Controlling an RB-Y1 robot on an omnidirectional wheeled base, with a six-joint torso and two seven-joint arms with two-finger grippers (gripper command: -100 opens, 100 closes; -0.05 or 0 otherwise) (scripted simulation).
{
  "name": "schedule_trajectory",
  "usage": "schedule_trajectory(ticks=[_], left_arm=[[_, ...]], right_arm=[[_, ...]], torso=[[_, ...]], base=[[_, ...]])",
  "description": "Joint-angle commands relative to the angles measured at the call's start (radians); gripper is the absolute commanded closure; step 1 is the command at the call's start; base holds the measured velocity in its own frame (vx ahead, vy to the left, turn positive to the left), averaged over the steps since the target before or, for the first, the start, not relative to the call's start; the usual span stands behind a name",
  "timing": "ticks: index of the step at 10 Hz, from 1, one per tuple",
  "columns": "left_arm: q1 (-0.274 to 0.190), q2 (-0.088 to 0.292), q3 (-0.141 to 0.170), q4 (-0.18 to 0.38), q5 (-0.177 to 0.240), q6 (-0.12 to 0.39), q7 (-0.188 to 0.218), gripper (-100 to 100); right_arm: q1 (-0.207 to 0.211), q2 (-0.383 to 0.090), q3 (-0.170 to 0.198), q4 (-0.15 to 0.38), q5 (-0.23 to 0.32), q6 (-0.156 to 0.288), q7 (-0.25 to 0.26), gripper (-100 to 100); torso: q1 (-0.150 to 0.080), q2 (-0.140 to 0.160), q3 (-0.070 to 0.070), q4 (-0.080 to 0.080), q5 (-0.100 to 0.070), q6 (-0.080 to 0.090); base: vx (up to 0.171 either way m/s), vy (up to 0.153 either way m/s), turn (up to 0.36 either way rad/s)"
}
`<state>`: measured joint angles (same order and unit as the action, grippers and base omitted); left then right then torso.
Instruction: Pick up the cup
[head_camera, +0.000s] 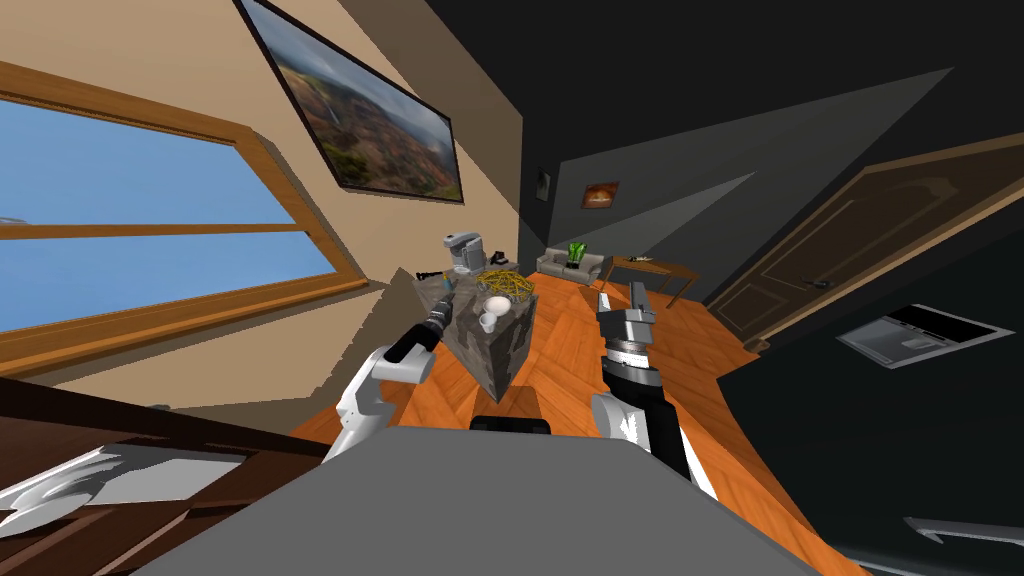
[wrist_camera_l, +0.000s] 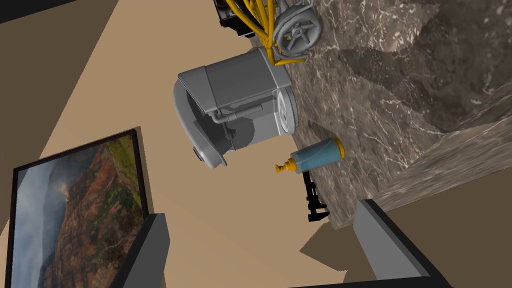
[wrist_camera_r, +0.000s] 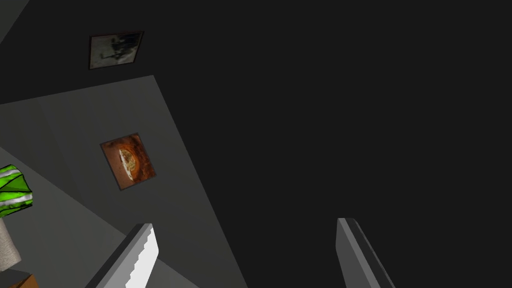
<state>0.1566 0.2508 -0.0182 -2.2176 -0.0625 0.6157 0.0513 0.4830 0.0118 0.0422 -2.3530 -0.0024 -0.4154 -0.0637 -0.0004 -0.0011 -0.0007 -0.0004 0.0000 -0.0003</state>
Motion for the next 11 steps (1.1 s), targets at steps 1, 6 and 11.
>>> schedule_trajectory(ticks=[1,6,11], left_arm=[[-0.001,0.003,0.001,-0.002,0.002,0.03,0.001,-100],[-0.039,0.0,-0.005,0.0,-0.005,0.174,0.004,-100],[-0.077,-0.005,-0.011,0.002,-0.012,0.311,0.007,-100]], right_arm=[[0.0,0.0,0.0,0.0,0.0,0.0,0.0,0],[0.0,0.0,0.0,0.0,0.0,0.0,0.0,0],[0.0,0.0,0.0,0.0,0.0,0.0,0.0,0]], torso=[[0.0,0.0,0.0,0.0,0.0,0.0],[0.0,0.0,0.0,0.0,0.0,0.0],[0.0,0.0,0.0,0.0,0.0,0.0]], base=[[0.008,-0.004,0.003],[0.017,-0.004,-0.022],[0.014,-0.003,-0.023]])
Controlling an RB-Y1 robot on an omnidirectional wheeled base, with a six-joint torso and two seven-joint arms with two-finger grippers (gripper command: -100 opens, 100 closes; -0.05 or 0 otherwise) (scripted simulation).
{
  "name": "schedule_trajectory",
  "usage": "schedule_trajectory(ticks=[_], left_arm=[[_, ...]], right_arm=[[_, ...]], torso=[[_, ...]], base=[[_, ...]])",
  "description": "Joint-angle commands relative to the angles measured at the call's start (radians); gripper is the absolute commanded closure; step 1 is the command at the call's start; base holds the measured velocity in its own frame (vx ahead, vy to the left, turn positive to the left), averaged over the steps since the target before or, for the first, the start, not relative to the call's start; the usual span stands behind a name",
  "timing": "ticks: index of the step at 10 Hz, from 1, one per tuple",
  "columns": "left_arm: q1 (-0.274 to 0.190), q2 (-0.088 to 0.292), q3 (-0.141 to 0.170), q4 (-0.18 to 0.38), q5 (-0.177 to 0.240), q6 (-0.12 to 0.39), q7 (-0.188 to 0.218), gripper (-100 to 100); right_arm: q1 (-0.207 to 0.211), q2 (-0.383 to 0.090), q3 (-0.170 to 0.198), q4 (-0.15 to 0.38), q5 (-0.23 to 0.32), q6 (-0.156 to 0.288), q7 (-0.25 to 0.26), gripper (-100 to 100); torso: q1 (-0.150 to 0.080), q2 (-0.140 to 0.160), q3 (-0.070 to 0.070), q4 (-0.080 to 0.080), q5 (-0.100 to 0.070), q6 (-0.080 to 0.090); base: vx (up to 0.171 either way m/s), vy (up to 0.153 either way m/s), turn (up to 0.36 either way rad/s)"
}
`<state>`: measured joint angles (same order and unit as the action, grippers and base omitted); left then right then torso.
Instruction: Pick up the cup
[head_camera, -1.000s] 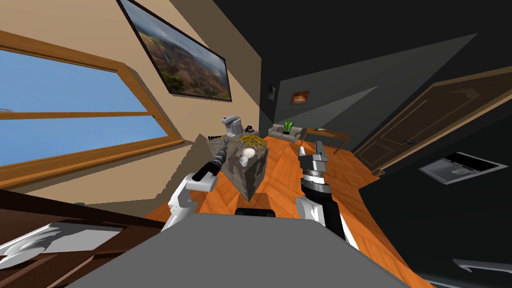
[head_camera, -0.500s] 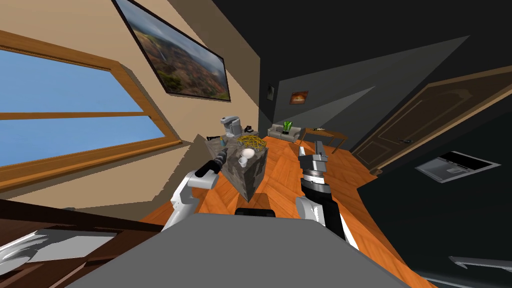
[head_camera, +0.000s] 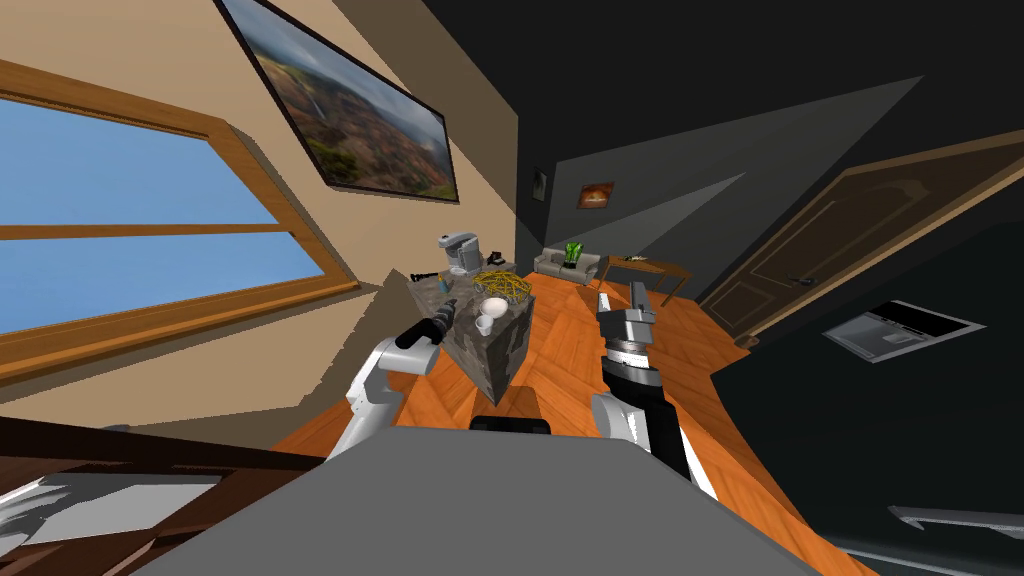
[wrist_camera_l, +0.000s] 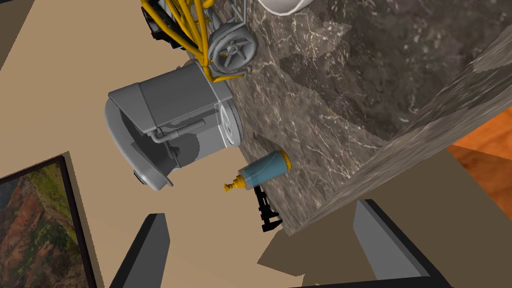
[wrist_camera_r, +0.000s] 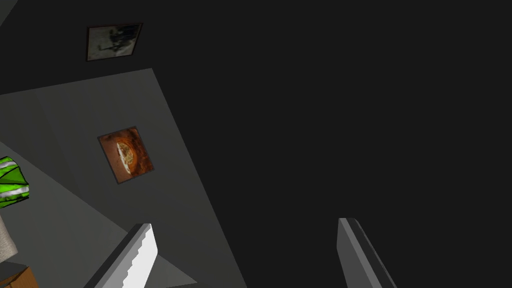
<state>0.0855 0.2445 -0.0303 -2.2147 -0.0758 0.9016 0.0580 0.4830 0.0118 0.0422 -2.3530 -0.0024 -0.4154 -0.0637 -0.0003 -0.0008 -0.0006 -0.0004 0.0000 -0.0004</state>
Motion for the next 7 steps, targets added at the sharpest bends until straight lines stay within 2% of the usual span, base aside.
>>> schedule_trajectory(ticks=[1,4,6,7], left_arm=[[-0.006,0.001,0.001,-0.001,0.001,0.032,0.0,-100],[-0.043,-0.009,-0.005,0.003,-0.005,0.126,0.003,-100],[-0.043,-0.009,-0.005,0.003,-0.005,0.172,0.003,-100],[-0.061,-0.016,-0.008,0.005,-0.009,0.211,0.005,-100]], right_arm=[[0.0,0.0,0.0,0.0,0.0,0.0,0.0,0],[0.0,0.0,0.0,0.0,0.0,0.0,0.0,0],[0.0,0.0,0.0,0.0,0.0,0.0,0.0,0],[0.0,0.0,0.0,0.0,0.0,0.0,0.0,0]], torso=[[0.0,0.0,0.0,0.0,0.0,0.0],[0.0,0.0,0.0,0.0,0.0,0.0],[0.0,0.0,0.0,0.0,0.0,0.0],[0.0,0.0,0.0,0.0,0.0,0.0]], base=[[0.007,-0.001,0.004],[0.018,-0.003,-0.03],[0.014,-0.004,-0.009],[0.012,-0.003,-0.035]])
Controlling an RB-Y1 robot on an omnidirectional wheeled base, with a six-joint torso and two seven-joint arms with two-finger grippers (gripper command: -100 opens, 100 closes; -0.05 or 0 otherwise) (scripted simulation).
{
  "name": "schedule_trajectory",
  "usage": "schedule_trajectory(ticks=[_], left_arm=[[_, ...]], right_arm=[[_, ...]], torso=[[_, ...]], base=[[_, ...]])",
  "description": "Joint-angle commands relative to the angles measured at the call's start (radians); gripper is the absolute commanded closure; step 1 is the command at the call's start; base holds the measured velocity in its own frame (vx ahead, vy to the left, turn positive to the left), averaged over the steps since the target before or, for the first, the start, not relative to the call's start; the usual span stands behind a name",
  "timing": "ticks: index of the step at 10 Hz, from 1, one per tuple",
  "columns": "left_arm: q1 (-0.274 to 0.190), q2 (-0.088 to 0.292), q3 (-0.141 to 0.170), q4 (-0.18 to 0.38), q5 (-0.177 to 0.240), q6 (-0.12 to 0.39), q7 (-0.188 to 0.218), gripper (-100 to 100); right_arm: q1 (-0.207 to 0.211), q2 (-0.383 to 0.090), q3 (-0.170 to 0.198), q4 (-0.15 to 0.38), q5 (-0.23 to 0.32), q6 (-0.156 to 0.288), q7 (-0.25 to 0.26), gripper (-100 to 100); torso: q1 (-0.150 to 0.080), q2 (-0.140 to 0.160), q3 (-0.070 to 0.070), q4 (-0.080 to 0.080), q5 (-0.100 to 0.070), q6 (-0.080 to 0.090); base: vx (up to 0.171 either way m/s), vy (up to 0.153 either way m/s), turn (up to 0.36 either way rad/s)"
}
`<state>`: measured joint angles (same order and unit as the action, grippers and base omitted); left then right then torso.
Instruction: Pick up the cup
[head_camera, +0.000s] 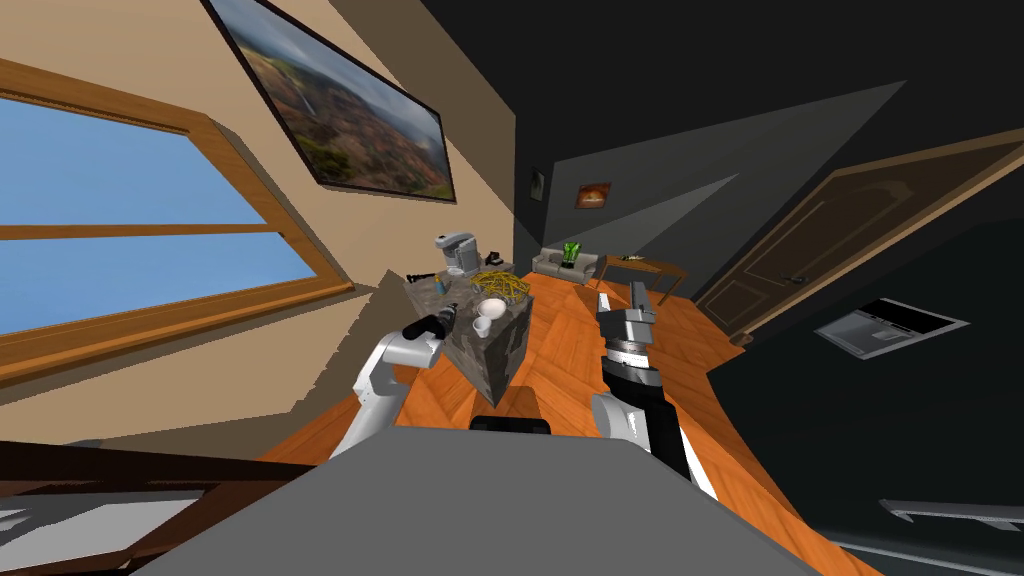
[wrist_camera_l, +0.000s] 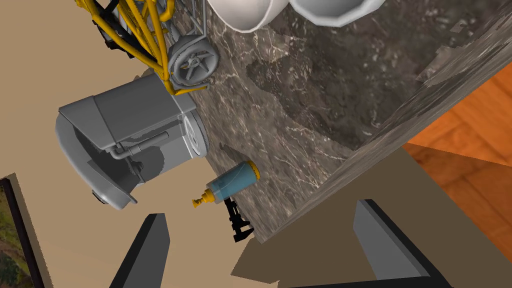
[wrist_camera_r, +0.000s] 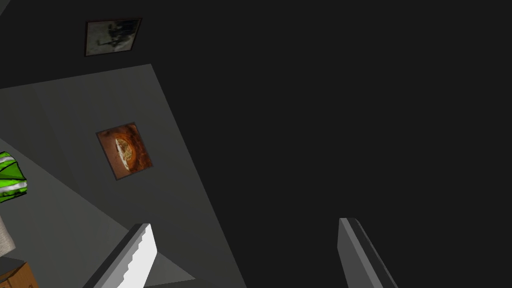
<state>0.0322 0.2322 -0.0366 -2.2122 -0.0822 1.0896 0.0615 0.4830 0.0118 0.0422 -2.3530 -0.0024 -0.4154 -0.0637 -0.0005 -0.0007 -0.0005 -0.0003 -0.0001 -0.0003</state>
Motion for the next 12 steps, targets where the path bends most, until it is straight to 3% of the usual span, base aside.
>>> schedule_trajectory(ticks=[1,12], left_arm=[[-0.008,-0.004,-0.002,0.002,-0.002,0.05,0.001,-100],[-0.088,-0.064,-0.015,0.012,-0.017,0.339,0.008,-100]], right_arm=[[0.0,0.0,0.0,0.0,0.0,0.0,0.0,0],[0.0,0.0,0.0,0.0,0.0,0.0,0.0,0]], torso=[[0.0,0.0,0.0,0.0,0.0,0.0],[0.0,0.0,0.0,0.0,0.0,0.0]], base=[[0.014,-0.003,-0.022],[0.015,-0.003,-0.02]])
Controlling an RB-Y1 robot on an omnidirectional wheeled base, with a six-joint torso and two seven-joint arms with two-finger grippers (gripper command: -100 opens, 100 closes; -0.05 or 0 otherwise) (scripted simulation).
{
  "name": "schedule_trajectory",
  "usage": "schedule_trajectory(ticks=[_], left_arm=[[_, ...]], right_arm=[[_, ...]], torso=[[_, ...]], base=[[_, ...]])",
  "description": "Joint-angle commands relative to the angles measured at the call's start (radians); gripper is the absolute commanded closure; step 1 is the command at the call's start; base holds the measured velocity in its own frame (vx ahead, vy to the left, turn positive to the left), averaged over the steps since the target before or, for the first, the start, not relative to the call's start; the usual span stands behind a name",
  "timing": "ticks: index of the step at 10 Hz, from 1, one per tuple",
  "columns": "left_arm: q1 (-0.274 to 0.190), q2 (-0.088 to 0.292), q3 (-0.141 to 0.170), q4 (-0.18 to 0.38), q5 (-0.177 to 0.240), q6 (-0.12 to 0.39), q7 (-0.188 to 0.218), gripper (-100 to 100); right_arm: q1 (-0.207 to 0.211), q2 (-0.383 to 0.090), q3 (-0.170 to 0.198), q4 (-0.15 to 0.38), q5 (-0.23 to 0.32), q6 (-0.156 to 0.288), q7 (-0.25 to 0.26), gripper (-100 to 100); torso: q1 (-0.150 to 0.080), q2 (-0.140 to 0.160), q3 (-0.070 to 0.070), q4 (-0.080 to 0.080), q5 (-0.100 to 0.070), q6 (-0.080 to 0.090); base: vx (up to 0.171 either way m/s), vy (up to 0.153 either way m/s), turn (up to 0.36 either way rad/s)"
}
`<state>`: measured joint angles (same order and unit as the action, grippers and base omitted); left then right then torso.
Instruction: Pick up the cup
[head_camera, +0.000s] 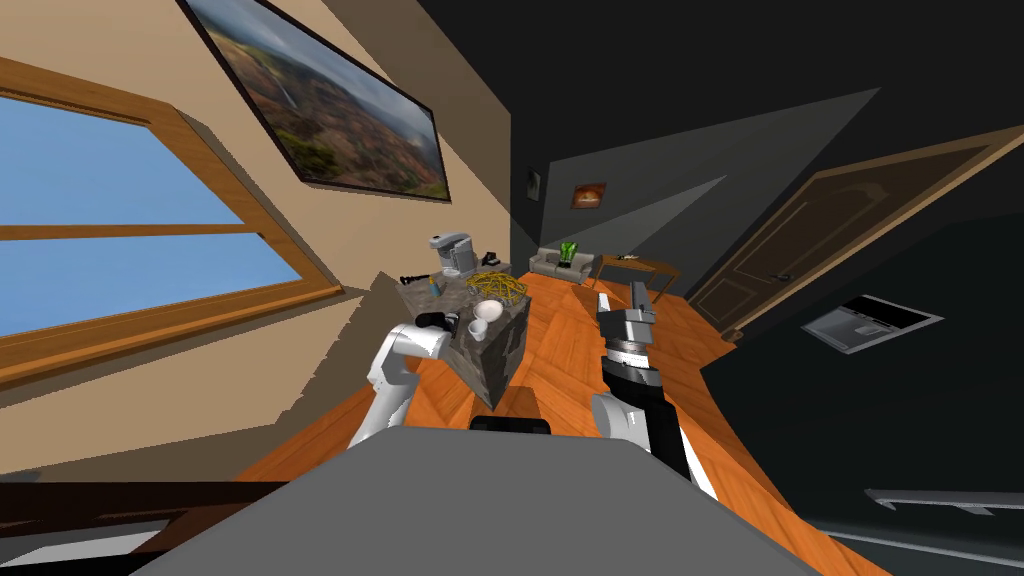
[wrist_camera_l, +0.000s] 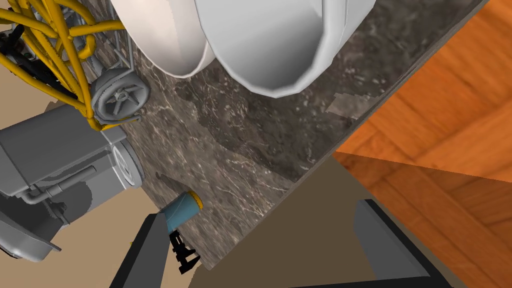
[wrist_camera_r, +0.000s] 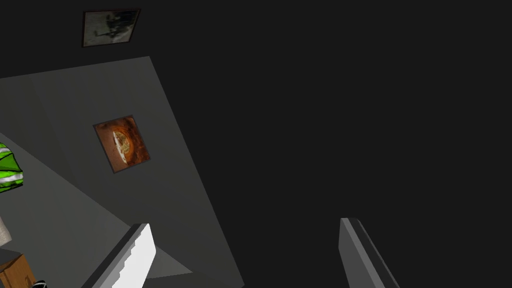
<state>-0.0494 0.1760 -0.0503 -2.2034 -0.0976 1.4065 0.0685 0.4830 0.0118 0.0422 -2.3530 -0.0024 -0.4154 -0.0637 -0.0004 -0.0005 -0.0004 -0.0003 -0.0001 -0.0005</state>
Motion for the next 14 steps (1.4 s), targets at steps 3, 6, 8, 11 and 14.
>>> schedule_trajectory(ticks=[3,6,8,11,14], left_arm=[[-0.02,-0.025,-0.004,0.004,-0.004,0.086,0.002,-100],[-0.043,-0.067,-0.007,0.007,-0.008,0.171,0.004,-100],[-0.053,-0.091,-0.009,0.008,-0.01,0.206,0.005,-100],[-0.072,-0.173,-0.012,0.01,-0.013,0.277,0.006,-100],[-0.076,-0.187,-0.018,0.011,-0.019,0.283,0.01,0]], right_arm=[[0.0,0.0,0.0,0.0,0.0,0.0,0.0,0],[0.0,0.0,0.0,0.0,0.0,0.0,0.0,0],[0.0,0.0,0.0,0.0,0.0,0.0,0.0,0],[0.0,0.0,0.0,0.0,0.0,0.0,0.0,0],[0.0,0.0,0.0,0.0,0.0,0.0,0.0,0]], torso=[[0.0,0.0,0.0,0.0,0.0,0.0],[0.0,0.0,0.0,0.0,0.0,0.0],[0.0,0.0,0.0,0.0,0.0,0.0],[0.0,0.0,0.0,0.0,0.0,0.0],[0.0,0.001,0.0,0.0,0.0,0.0]], base=[[0.014,-0.003,-0.017],[0.013,-0.002,-0.018],[0.015,-0.003,-0.019],[0.012,-0.002,-0.015],[0.003,-0.001,-0.004]])
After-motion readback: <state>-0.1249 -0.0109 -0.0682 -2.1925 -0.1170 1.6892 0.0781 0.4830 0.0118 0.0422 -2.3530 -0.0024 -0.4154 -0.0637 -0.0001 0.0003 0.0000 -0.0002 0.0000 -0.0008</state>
